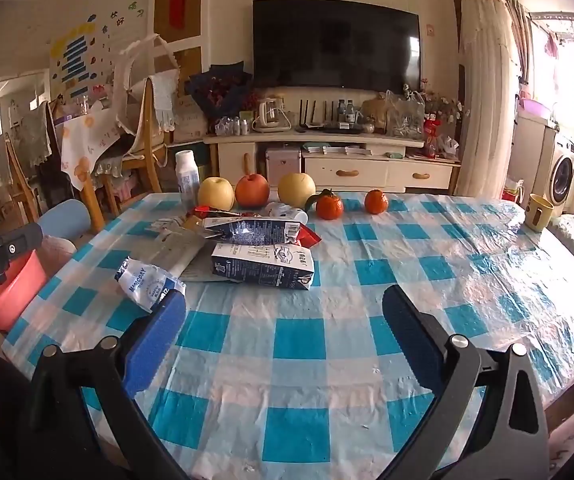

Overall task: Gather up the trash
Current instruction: 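Move both tools toward the crumpled white pouch and the milk cartons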

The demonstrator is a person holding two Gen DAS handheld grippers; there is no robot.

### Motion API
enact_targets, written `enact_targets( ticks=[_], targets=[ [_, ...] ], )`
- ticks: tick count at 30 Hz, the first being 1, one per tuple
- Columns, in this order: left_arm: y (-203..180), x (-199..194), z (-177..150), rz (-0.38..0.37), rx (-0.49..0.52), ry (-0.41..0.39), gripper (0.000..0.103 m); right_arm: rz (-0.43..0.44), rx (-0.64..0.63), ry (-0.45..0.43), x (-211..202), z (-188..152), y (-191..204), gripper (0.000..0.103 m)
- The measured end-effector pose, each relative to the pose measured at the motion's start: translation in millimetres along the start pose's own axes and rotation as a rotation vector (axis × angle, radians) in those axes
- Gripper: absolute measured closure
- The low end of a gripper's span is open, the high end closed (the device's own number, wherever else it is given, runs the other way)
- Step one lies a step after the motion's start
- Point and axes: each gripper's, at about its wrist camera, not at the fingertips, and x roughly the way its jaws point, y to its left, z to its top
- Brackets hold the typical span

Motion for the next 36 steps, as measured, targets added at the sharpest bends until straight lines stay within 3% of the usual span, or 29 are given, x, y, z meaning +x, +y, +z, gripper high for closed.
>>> enact_targets(
  ticks=[10, 25, 31, 36],
  targets=[
    [0.8, 0.0, -1.9, 0.007, 0.002, -0.006, 0.005, -0.009, -0.074, -0.036, -1.8, 1.6, 11.9, 0.004],
    [2.3, 10.7, -8.3, 0.011, -0.008, 0.014, 0.005, 0.026, -0.122, 0.056, 17.1, -9.9, 21.4, 0.004],
    [-0.6, 20.8, -19.0, -0.015, 0.033, 0.001, 0.005, 0.044, -0.117, 0.087, 25.5, -11.9, 19.7, 0.004],
    [-0.6, 38.5, -27.7, -0.033, 0.053, 0.053, 0.005, 0.059, -0.083, 0.118, 35.3, -11.2, 11.0, 0.004]
  ],
)
